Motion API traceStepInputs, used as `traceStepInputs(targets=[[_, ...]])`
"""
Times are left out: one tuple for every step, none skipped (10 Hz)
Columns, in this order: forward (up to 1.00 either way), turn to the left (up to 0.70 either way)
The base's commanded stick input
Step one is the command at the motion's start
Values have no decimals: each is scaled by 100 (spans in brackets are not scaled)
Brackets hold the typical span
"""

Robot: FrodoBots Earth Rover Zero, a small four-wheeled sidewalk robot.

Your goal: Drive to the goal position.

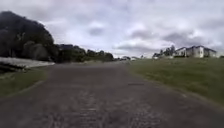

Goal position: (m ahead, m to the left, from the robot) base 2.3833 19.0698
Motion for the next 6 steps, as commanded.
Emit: traceStepInputs(targets=[[70, 0], [70, 2], [70, 2], [70, 2], [70, 2], [70, 10]])
